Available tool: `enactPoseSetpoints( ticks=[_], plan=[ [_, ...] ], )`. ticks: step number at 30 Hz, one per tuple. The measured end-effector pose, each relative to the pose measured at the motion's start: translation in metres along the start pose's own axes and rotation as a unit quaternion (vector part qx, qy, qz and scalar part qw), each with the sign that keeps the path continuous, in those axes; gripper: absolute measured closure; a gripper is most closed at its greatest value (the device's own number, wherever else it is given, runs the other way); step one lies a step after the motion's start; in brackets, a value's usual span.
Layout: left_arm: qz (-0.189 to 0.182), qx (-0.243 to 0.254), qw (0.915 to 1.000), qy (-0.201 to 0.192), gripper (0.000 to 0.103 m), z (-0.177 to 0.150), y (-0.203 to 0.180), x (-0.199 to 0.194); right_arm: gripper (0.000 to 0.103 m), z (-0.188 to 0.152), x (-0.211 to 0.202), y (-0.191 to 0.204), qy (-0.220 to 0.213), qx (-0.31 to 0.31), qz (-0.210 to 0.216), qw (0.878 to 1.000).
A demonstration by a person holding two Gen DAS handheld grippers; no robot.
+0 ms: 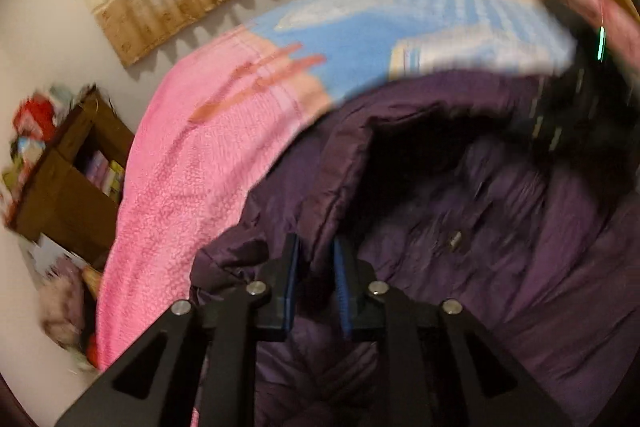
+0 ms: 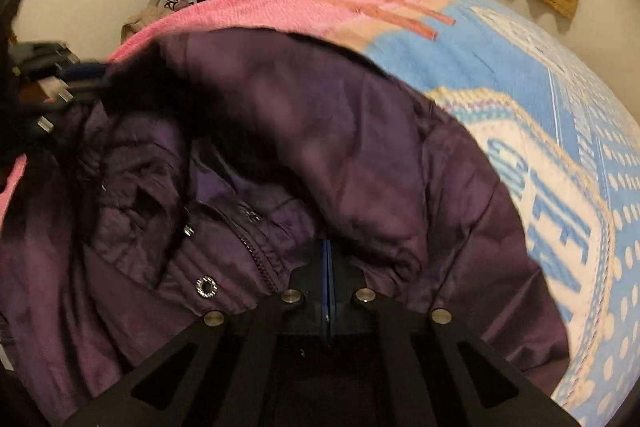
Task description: Fold large clothes
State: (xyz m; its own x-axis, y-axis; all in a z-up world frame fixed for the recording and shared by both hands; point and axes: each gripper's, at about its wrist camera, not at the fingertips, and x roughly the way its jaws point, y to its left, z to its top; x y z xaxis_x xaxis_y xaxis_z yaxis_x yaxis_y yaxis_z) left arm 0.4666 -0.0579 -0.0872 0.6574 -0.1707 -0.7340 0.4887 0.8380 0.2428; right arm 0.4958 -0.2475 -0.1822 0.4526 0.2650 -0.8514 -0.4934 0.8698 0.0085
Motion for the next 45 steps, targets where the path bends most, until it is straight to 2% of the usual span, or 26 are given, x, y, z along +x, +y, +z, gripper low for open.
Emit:
enactPoseSetpoints(
  ticks=[2, 4, 6, 8, 9, 11, 13, 14, 15, 16, 18, 19, 21, 24, 25, 30, 35, 36, 39, 45],
  plan=[
    [-0.019, -0.027, 0.9985, -0.044, 0.067, 0.014, 0.004, -0.021, 0.103, -0.001, 0.002, -0.002, -0.006, 0.009, 0.004, 1.000],
    [-0.013, -0.043, 0.9944, -0.096, 0.030, 0.035, 0.006, -0.041, 0.103, -0.002, 0.004, -0.002, -0.012, 0.013, 0.004, 1.000],
    [0.005, -0.059, 0.9905, -0.124, 0.023, 0.055, 0.007, -0.044, 0.103, -0.005, 0.004, 0.000, -0.020, 0.010, 0.000, 1.000],
    [0.017, -0.077, 0.9898, -0.119, 0.023, 0.077, 0.012, -0.025, 0.103, -0.009, 0.004, -0.002, -0.030, 0.017, 0.004, 0.999],
    [0.034, -0.083, 0.9907, -0.103, 0.023, 0.085, 0.013, -0.009, 0.103, -0.012, 0.003, -0.003, -0.035, 0.020, 0.009, 0.999],
    [0.053, -0.106, 0.9918, -0.050, 0.023, 0.094, 0.018, 0.037, 0.103, -0.017, 0.002, -0.007, -0.048, 0.029, 0.020, 0.998],
    [0.065, -0.103, 0.9925, 0.008, 0.025, 0.087, 0.013, 0.072, 0.103, -0.022, -0.002, -0.012, -0.058, 0.038, 0.035, 0.997],
    [0.058, -0.101, 0.9925, 0.037, 0.028, 0.079, 0.008, 0.086, 0.103, -0.026, -0.007, -0.015, -0.060, 0.040, 0.040, 0.997],
    [0.041, -0.102, 0.9926, 0.051, 0.037, 0.070, 0.005, 0.094, 0.103, -0.028, -0.012, -0.019, -0.065, 0.043, 0.045, 0.996],
    [0.017, -0.098, 0.9930, 0.063, 0.040, 0.059, -0.004, 0.097, 0.103, -0.032, -0.026, -0.022, -0.082, 0.051, 0.060, 0.994],
    [0.003, -0.066, 0.9938, 0.089, 0.040, 0.044, -0.023, 0.101, 0.103, -0.041, -0.054, -0.026, -0.126, 0.054, 0.069, 0.988],
    [0.009, -0.042, 0.9945, 0.096, 0.039, 0.037, -0.034, 0.102, 0.103, -0.042, -0.073, -0.029, -0.161, 0.058, 0.051, 0.984],
    [0.025, -0.018, 0.9947, 0.098, 0.039, 0.031, -0.044, 0.104, 0.103, -0.035, -0.091, -0.036, -0.189, 0.092, 0.035, 0.977],
    [0.026, -0.036, 0.9945, 0.095, 0.038, 0.031, -0.040, 0.108, 0.102, -0.010, -0.088, -0.038, -0.164, 0.136, -0.019, 0.977],
    [0.026, -0.044, 0.9945, 0.092, 0.038, 0.031, -0.038, 0.109, 0.102, -0.002, -0.081, -0.033, -0.158, 0.134, -0.042, 0.977],
    [0.041, -0.045, 0.9967, 0.053, 0.037, 0.025, -0.040, 0.107, 0.102, 0.019, -0.039, -0.010, -0.126, 0.108, -0.074, 0.983],
    [0.031, -0.066, 0.9967, 0.034, 0.037, 0.019, -0.035, 0.106, 0.102, 0.003, 0.011, -0.018, -0.063, 0.132, -0.063, 0.987],
    [0.028, -0.069, 0.9966, 0.033, 0.036, 0.019, -0.034, 0.108, 0.102, 0.000, 0.011, -0.022, -0.055, 0.151, -0.065, 0.985],
    [0.020, -0.082, 0.9961, 0.028, 0.034, 0.019, -0.031, 0.115, 0.103, -0.007, 0.013, -0.031, -0.060, 0.172, -0.040, 0.982],
    [0.013, -0.097, 0.9949, 0.023, 0.034, 0.018, -0.028, 0.118, 0.103, -0.005, 0.019, -0.025, -0.060, 0.164, -0.051, 0.983]
  ],
)
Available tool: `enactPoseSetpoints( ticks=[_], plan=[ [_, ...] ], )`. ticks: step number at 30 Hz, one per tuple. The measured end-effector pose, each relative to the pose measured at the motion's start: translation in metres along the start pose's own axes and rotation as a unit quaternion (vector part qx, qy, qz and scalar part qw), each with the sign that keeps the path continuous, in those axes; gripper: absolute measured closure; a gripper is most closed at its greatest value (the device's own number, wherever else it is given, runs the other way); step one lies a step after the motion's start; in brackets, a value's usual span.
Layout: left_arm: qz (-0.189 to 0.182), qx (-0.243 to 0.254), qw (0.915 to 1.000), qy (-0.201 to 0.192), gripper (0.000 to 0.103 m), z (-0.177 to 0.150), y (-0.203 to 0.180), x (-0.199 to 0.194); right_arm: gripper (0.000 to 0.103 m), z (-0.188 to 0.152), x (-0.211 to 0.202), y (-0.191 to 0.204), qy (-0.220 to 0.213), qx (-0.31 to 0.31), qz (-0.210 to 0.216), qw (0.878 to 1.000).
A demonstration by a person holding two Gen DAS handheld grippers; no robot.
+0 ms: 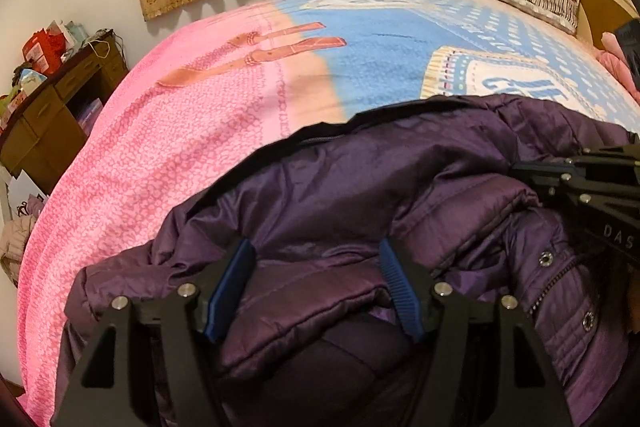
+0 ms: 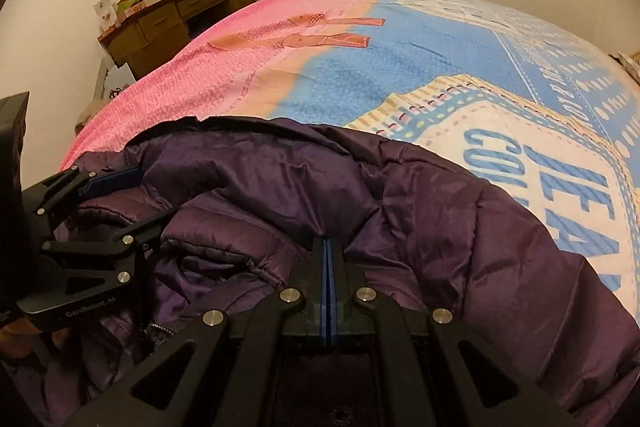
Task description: Fold large clothes
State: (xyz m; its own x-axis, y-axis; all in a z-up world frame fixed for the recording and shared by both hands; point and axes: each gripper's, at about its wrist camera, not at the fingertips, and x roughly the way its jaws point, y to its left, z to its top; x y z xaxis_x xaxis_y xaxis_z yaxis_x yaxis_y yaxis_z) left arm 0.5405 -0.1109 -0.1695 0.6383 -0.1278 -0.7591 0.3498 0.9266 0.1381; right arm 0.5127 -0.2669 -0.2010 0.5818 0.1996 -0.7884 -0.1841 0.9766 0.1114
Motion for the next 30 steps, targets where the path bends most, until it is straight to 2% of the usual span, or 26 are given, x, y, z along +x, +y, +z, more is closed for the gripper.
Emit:
enactPoseSetpoints(
  ticks=[6, 30],
  plan=[
    [0.002, 0.000, 1.0000, 0.001, 0.033, -0.0001, -0.0007, 0.0015, 0.103, 0.0013, 0.0039, -0.0025, 0.002, 0.010, 0.013, 1.000],
    [0.004, 0.000, 1.0000, 0.001, 0.033, 0.0005, -0.0021, 0.0039, 0.103, 0.0012, 0.0049, -0.0003, 0.004, 0.009, 0.010, 1.000]
  ],
)
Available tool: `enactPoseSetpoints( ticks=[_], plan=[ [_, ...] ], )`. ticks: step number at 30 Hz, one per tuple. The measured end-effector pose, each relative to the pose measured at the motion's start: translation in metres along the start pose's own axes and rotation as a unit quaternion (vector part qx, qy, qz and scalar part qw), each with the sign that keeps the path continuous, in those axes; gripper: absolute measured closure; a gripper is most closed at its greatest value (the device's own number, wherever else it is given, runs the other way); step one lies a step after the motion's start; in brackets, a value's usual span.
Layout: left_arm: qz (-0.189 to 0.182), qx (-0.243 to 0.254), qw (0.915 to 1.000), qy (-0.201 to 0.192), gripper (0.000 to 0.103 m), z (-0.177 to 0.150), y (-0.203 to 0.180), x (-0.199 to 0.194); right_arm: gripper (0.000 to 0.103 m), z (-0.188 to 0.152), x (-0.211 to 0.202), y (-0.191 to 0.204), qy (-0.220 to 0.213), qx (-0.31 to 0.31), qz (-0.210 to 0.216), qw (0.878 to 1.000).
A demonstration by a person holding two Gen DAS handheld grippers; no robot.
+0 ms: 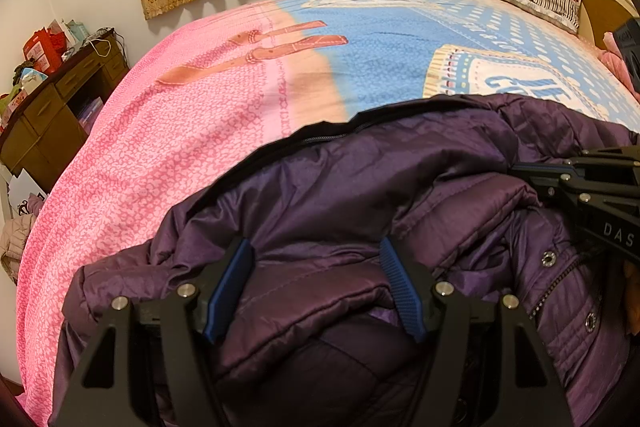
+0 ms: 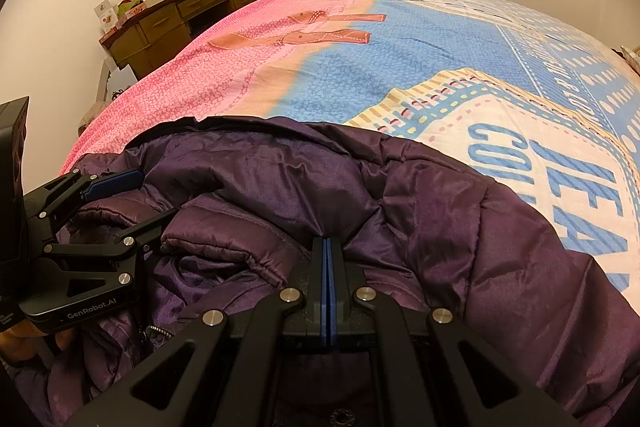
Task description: Fold large clothes
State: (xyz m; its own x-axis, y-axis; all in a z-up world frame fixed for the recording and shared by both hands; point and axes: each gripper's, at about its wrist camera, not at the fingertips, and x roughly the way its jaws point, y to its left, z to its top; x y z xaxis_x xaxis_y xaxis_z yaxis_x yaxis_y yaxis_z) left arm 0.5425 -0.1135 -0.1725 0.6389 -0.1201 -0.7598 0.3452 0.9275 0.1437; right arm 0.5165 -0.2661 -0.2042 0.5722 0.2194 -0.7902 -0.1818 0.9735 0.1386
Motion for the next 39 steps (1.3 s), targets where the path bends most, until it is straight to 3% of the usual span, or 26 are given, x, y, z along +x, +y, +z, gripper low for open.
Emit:
enactPoseSetpoints(
  ticks=[16, 19, 21, 22, 23, 24, 26, 29, 34, 39],
  plan=[
    [0.012, 0.009, 0.9999, 0.002, 0.032, 0.001, -0.002, 0.000, 0.103, 0.002, 0.000, 0.002, 0.003, -0.005, -0.004, 1.000],
    [0.048, 0.031, 0.9984, 0.001, 0.032, 0.013, -0.006, -0.021, 0.102, 0.009, -0.016, 0.000, 0.026, -0.027, 0.003, 0.999],
    [0.061, 0.034, 0.9967, -0.043, 0.026, 0.022, -0.007, -0.060, 0.086, 0.010, -0.058, 0.000, -0.008, -0.029, 0.003, 1.000],
    [0.057, 0.025, 0.9954, -0.074, 0.012, 0.025, -0.006, -0.090, 0.046, 0.008, -0.076, 0.000, -0.025, -0.029, 0.009, 0.999],
    [0.053, 0.015, 0.9939, -0.095, 0.005, 0.024, -0.005, -0.113, 0.021, 0.003, -0.104, -0.001, -0.050, -0.025, 0.014, 0.998],
    [0.047, 0.005, 0.9920, -0.117, 0.000, 0.020, -0.003, -0.138, 0.021, -0.005, -0.131, -0.002, -0.072, -0.019, 0.021, 0.997],
    [0.026, -0.003, 0.9884, -0.150, 0.000, 0.001, -0.002, -0.187, 0.021, -0.027, -0.170, -0.002, -0.079, -0.016, 0.043, 0.996],
    [0.015, 0.001, 0.9876, -0.156, 0.000, -0.048, -0.004, -0.236, 0.021, -0.074, -0.212, -0.002, -0.072, -0.007, 0.046, 0.996],
    [-0.002, -0.021, 0.9937, -0.110, 0.000, -0.154, 0.003, -0.271, 0.021, -0.168, -0.252, 0.004, -0.032, -0.006, 0.046, 0.998],
    [-0.019, -0.052, 0.9966, -0.061, 0.000, -0.243, 0.014, -0.282, 0.021, -0.264, -0.294, 0.004, -0.007, 0.041, 0.074, 0.996]
  ],
)
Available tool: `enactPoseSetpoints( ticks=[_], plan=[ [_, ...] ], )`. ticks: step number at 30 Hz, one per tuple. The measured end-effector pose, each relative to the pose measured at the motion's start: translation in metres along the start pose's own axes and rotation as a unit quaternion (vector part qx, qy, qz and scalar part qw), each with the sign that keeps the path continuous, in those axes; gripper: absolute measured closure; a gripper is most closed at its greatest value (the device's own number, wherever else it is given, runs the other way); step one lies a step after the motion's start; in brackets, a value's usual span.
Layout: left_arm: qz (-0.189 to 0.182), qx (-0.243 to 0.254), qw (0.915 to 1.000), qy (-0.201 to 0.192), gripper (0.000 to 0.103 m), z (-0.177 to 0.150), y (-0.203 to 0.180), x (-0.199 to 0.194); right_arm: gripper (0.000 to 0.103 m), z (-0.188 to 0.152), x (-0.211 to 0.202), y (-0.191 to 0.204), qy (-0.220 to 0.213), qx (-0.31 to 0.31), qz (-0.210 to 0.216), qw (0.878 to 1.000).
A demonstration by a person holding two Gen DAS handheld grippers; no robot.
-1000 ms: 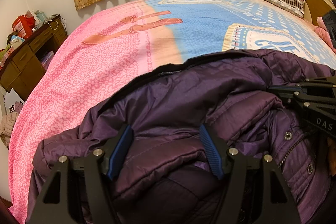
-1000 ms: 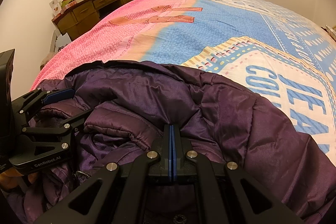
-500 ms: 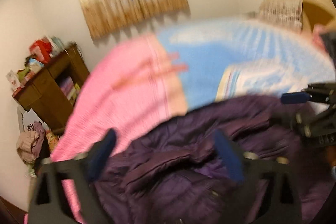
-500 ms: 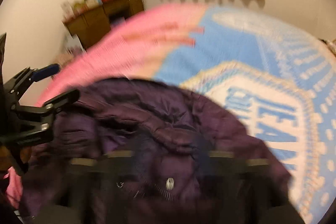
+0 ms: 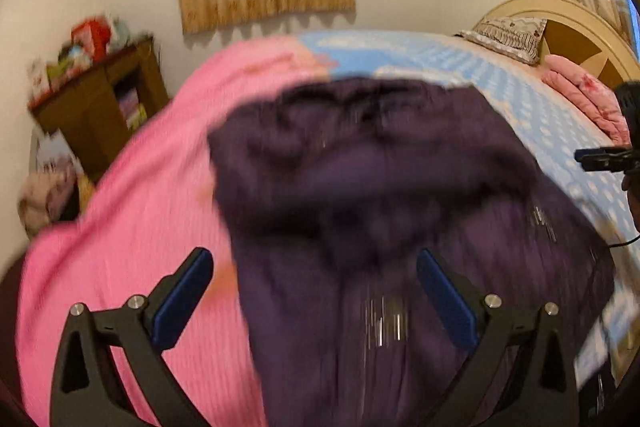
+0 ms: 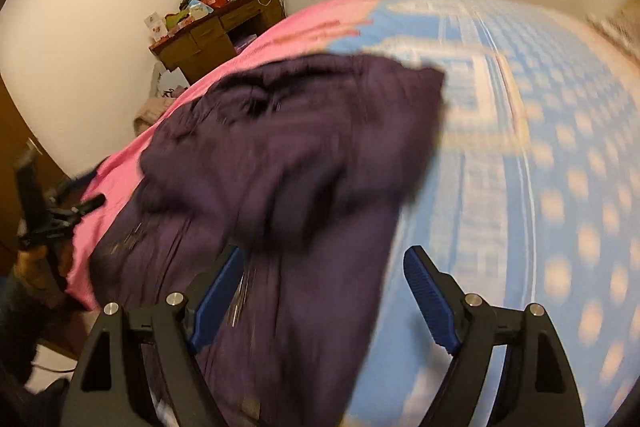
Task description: Fold large clothes
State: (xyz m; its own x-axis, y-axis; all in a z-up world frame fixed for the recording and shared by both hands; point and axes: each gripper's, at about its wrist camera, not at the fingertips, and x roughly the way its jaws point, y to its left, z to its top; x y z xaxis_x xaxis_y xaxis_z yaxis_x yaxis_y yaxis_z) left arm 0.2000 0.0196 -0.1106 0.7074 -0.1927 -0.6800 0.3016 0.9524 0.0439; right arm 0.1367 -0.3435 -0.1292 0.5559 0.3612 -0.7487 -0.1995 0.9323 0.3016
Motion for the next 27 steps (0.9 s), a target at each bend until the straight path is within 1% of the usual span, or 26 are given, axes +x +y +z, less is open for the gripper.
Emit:
enactPoseSetpoints(
  ticks=[1, 3, 4, 7, 8, 9, 11, 13, 15, 16, 17, 19, 20, 22, 23, 24, 25, 26, 27],
  plan=[
    [-0.001, -0.009, 0.9999, 0.005, 0.000, -0.017, 0.004, -0.007, 0.021, -0.016, -0.007, -0.001, 0.005, 0.012, 0.003, 1.000],
    [-0.009, -0.027, 0.9995, 0.008, 0.000, -0.039, 0.012, -0.018, 0.021, -0.048, -0.023, -0.007, 0.013, 0.043, 0.015, 0.999],
    [-0.024, -0.045, 0.9986, 0.013, 0.000, -0.052, 0.018, -0.024, 0.021, -0.063, -0.031, -0.010, 0.015, 0.056, 0.016, 0.998],
    [-0.066, -0.080, 0.9944, 0.014, 0.000, -0.070, 0.024, -0.031, 0.021, -0.091, -0.040, -0.012, 0.020, 0.066, 0.014, 0.998],
    [-0.077, -0.088, 0.9931, 0.010, 0.000, -0.074, 0.025, -0.033, 0.021, -0.100, -0.040, -0.013, 0.016, 0.075, 0.023, 0.997],
    [-0.089, -0.096, 0.9913, 0.002, 0.000, -0.078, 0.025, -0.033, 0.021, -0.105, -0.039, -0.014, 0.012, 0.084, 0.033, 0.996],
    [-0.102, -0.100, 0.9897, -0.002, 0.000, -0.082, 0.022, -0.033, 0.021, -0.113, -0.032, -0.012, 0.010, 0.093, 0.050, 0.994],
    [-0.110, -0.101, 0.9888, -0.006, 0.000, -0.083, 0.016, -0.025, 0.021, -0.116, -0.024, -0.006, 0.003, 0.092, 0.050, 0.994],
    [-0.118, -0.106, 0.9873, -0.001, 0.000, -0.087, 0.013, -0.018, 0.021, -0.113, -0.018, 0.000, -0.021, 0.091, 0.053, 0.994],
    [-0.127, -0.108, 0.9859, 0.000, 0.000, -0.094, 0.011, -0.017, 0.021, -0.112, -0.014, 0.002, -0.026, 0.094, 0.069, 0.993],
    [-0.120, -0.105, 0.9871, -0.005, 0.000, -0.095, 0.008, -0.016, 0.021, -0.111, -0.009, 0.005, -0.028, 0.099, 0.082, 0.991],
    [-0.116, -0.091, 0.9890, -0.012, 0.000, -0.097, 0.003, -0.016, 0.022, -0.110, -0.001, 0.015, -0.030, 0.087, 0.081, 0.992],
    [-0.119, -0.089, 0.9888, -0.016, 0.000, -0.100, 0.003, -0.017, 0.028, -0.110, 0.000, 0.019, -0.026, 0.079, 0.082, 0.993],
    [-0.134, -0.087, 0.9870, -0.021, 0.001, -0.104, 0.005, -0.022, 0.029, -0.114, 0.002, 0.031, -0.019, 0.058, 0.079, 0.995],
    [-0.129, -0.079, 0.9883, -0.020, 0.002, -0.106, 0.006, -0.023, 0.033, -0.116, 0.001, 0.033, -0.018, 0.051, 0.076, 0.996],
    [-0.112, -0.070, 0.9911, -0.013, 0.003, -0.108, 0.006, -0.020, 0.036, -0.117, 0.001, 0.032, -0.017, 0.050, 0.072, 0.996],
    [-0.089, -0.067, 0.9938, -0.005, 0.003, -0.110, 0.009, -0.015, 0.045, -0.118, 0.000, 0.028, -0.019, 0.057, 0.070, 0.996],
    [-0.084, -0.075, 0.9936, -0.004, 0.004, -0.111, 0.014, -0.011, 0.050, -0.118, 0.001, 0.021, -0.019, 0.070, 0.079, 0.994],
    [-0.097, -0.092, 0.9910, -0.003, 0.004, -0.113, 0.021, -0.007, 0.051, -0.118, 0.002, 0.015, -0.021, 0.086, 0.092, 0.992]
  ],
)
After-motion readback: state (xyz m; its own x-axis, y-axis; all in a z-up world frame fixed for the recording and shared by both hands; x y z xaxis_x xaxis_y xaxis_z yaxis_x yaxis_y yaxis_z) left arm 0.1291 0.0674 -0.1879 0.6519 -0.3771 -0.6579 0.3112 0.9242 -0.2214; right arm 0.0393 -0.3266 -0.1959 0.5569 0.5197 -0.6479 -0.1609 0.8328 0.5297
